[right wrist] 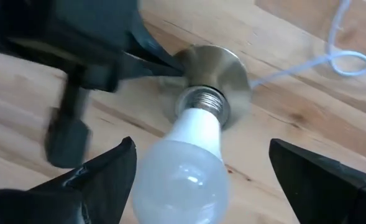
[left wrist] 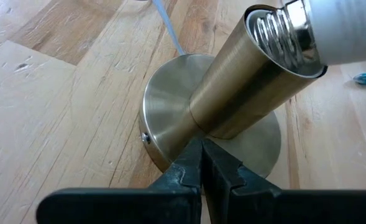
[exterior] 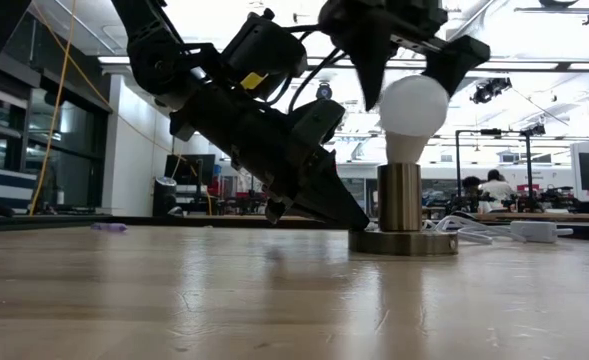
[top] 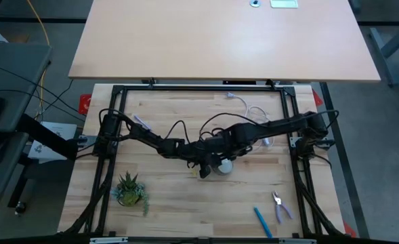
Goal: Screw lightbulb
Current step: Remove the lightbulb from the lamp
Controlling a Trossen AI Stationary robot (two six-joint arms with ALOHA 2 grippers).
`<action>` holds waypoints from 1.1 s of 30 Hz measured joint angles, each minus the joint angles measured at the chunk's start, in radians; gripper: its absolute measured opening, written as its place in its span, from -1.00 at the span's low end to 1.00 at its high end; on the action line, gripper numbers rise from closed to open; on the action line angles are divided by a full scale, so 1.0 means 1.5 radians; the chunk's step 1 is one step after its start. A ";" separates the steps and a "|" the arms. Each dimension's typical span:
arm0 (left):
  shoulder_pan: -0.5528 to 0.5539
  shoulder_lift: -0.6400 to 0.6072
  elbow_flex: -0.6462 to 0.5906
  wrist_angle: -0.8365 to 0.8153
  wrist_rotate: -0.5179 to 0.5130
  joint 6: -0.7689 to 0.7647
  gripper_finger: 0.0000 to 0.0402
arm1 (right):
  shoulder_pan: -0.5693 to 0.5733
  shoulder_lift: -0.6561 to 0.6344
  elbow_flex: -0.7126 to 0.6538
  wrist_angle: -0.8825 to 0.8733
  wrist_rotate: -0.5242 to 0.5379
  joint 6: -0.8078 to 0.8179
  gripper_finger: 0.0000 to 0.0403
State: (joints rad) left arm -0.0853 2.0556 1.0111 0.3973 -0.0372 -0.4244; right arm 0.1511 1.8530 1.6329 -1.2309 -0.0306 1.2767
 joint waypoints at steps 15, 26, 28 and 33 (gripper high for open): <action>0.000 0.000 0.000 0.000 -0.006 0.022 -1.00 | 0.032 0.006 -0.036 0.012 -0.016 0.028 0.73; -0.001 0.000 0.000 0.001 -0.008 0.022 -1.00 | 0.035 0.006 -0.065 0.056 0.001 0.050 0.49; -0.001 0.000 0.000 0.001 -0.008 0.022 -1.00 | 0.035 0.006 -0.060 0.052 0.008 0.047 0.38; 0.000 -0.008 -0.001 -0.003 0.001 0.023 -1.00 | 0.035 0.006 -0.051 0.037 0.013 0.017 0.20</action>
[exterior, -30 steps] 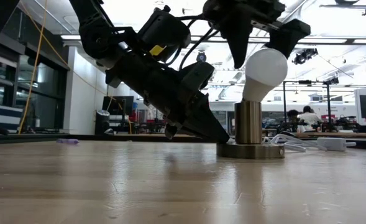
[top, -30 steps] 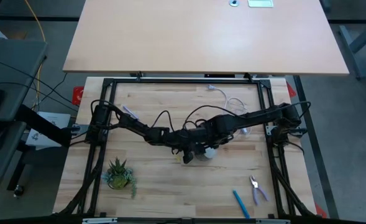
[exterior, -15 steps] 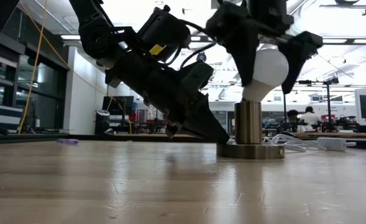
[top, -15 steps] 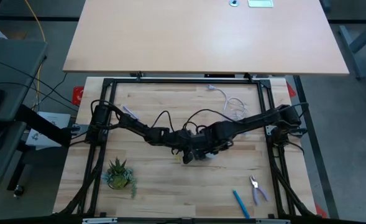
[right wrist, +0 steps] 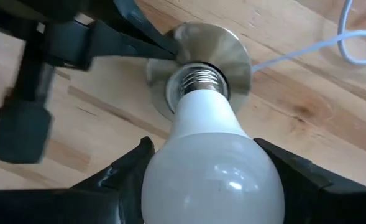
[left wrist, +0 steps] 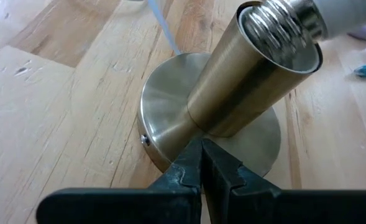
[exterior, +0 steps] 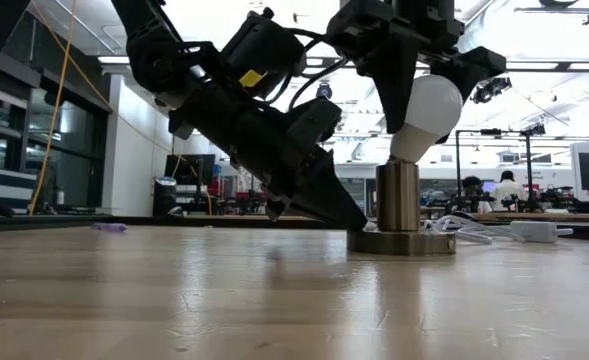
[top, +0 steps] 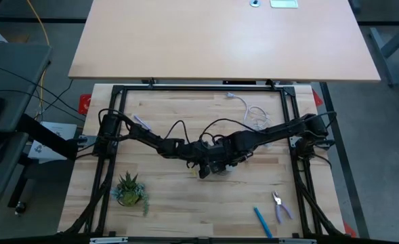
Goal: Screw lightbulb
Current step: Remove the lightbulb from the lamp
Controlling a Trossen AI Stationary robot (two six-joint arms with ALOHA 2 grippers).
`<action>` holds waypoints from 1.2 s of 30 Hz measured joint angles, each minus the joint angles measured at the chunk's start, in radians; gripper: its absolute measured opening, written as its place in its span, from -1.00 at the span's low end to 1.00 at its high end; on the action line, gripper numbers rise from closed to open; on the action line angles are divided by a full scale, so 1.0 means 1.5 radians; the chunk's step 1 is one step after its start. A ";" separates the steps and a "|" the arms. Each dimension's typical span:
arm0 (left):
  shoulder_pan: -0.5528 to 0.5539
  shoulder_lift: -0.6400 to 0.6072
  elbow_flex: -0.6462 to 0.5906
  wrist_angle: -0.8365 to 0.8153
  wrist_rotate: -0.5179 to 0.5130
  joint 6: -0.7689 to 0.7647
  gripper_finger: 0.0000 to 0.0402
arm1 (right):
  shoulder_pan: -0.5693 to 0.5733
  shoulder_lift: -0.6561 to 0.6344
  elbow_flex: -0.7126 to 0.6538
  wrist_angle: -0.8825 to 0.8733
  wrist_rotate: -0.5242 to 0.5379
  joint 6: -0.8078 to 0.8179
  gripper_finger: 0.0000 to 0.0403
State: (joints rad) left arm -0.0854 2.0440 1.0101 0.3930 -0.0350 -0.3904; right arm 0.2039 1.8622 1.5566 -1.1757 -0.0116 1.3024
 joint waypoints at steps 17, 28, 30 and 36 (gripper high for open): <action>0.011 -0.177 -0.002 -0.196 0.025 0.095 -1.00 | 0.000 -0.131 0.001 -0.122 0.072 -0.187 0.23; 0.053 -0.562 -0.177 -0.120 -0.008 0.015 -1.00 | 0.051 -0.246 -0.050 -0.124 0.207 -0.366 0.23; 0.049 -0.621 -0.268 -0.008 -0.045 -0.057 -1.00 | 0.058 -0.284 -0.124 -0.051 0.181 -0.362 0.23; 0.026 -0.728 -0.442 0.210 -0.143 -0.147 -1.00 | 0.039 -0.387 -0.359 0.292 0.160 -0.346 0.23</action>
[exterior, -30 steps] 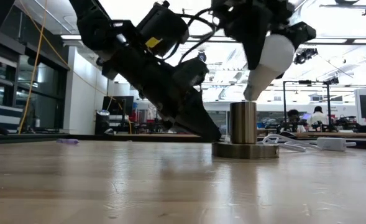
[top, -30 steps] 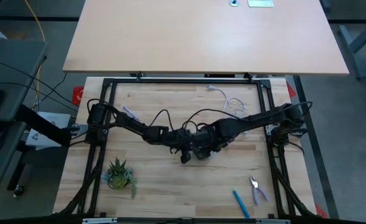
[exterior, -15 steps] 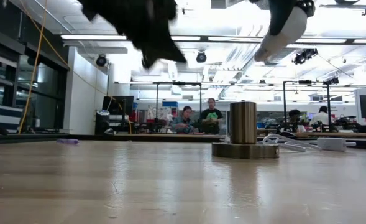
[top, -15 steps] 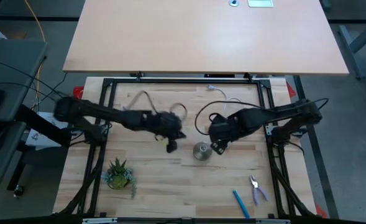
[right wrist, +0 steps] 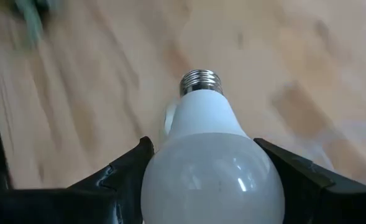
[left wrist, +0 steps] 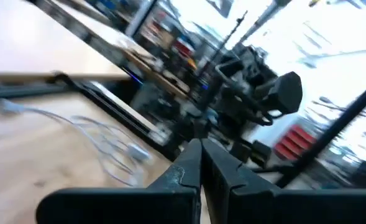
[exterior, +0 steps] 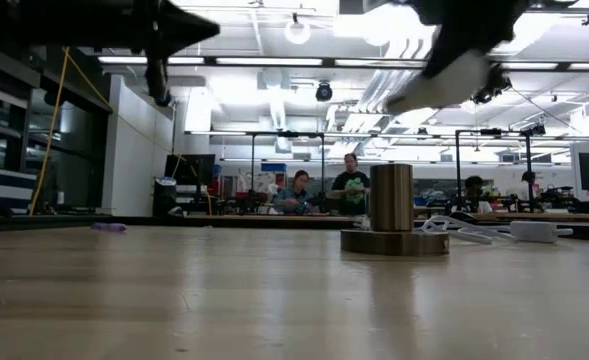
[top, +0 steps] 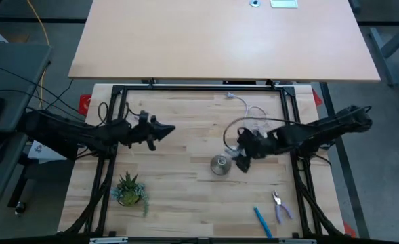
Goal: Screw lightbulb
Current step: Remove the lightbulb from the lamp
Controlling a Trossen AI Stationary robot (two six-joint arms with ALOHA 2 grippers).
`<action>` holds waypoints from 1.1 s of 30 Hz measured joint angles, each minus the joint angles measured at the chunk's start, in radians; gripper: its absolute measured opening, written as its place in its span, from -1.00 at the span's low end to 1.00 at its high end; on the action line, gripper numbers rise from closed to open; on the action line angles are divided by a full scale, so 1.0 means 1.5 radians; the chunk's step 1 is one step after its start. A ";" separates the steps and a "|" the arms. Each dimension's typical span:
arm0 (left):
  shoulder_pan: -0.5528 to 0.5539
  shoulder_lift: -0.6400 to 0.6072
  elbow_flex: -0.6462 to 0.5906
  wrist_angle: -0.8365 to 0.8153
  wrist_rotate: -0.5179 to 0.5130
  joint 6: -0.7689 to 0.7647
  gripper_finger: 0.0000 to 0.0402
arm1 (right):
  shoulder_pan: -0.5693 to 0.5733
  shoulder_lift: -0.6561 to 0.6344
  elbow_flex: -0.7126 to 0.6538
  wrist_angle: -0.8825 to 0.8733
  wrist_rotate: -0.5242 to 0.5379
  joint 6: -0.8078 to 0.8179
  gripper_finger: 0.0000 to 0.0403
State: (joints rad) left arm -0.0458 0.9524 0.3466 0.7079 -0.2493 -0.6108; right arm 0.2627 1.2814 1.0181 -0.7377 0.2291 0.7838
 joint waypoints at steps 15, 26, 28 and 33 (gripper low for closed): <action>0.050 -0.017 -0.027 -0.022 -0.029 0.198 -1.00 | -0.278 0.052 -0.301 0.620 -0.056 -0.309 0.23; 0.092 -0.005 -0.210 0.262 -0.032 0.207 -1.00 | -0.286 0.177 -0.360 0.898 -0.115 -0.308 0.23; 0.092 -0.006 -0.224 0.302 -0.031 0.201 -1.00 | -0.291 0.177 -0.346 0.904 -0.107 -0.274 0.23; 0.092 -0.007 -0.224 0.295 -0.027 0.220 -1.00 | -0.302 0.177 -0.339 0.911 -0.106 -0.302 0.23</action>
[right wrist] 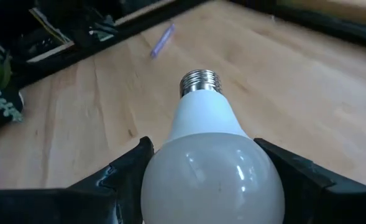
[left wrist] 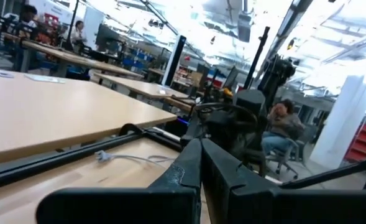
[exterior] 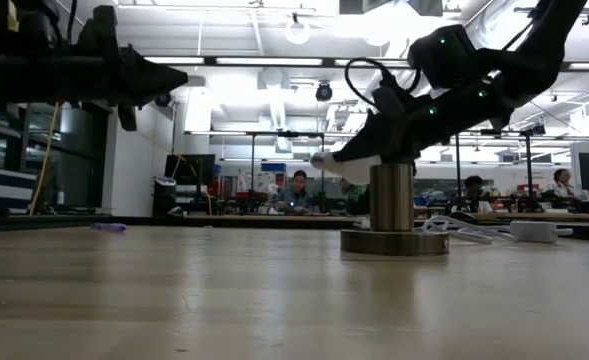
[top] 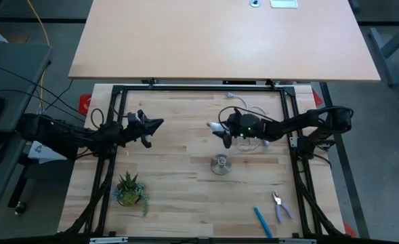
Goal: Screw lightbulb
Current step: Remove the lightbulb from the lamp, then return to Home Position
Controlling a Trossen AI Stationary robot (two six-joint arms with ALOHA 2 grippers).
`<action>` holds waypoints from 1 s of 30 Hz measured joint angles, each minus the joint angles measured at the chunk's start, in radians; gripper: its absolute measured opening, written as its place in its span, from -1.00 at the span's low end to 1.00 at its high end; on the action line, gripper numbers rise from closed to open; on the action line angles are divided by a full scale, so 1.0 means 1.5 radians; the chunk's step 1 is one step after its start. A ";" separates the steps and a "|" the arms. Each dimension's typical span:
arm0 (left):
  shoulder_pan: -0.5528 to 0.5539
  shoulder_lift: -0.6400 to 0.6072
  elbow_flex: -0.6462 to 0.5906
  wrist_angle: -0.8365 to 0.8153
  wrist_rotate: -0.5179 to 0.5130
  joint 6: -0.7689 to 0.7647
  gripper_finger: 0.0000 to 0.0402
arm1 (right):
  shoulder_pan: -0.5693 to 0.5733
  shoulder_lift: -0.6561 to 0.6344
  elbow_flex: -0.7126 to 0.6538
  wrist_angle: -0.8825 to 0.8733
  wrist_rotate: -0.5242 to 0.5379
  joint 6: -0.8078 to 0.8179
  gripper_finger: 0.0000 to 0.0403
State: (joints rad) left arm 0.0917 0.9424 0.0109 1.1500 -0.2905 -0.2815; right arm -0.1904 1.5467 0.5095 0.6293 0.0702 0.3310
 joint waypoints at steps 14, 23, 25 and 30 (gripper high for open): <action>0.046 0.000 0.000 -0.059 0.048 0.082 -1.00 | -0.006 -0.002 0.001 0.025 -0.021 -0.092 0.95; 0.054 0.000 0.000 -0.104 0.040 0.064 -1.00 | -0.005 -0.007 0.001 0.039 -0.025 -0.081 0.87; 0.054 0.000 0.000 -0.114 0.040 0.063 -1.00 | -0.005 -0.007 0.001 0.034 -0.025 -0.082 0.87; 0.054 0.000 0.000 -0.127 0.040 0.062 -1.00 | -0.005 -0.007 0.001 0.026 -0.025 -0.082 0.87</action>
State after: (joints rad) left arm 0.1734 0.9423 0.0109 0.9590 -0.2302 -0.1886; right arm -0.1978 1.5356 0.5110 0.6689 0.0330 0.2081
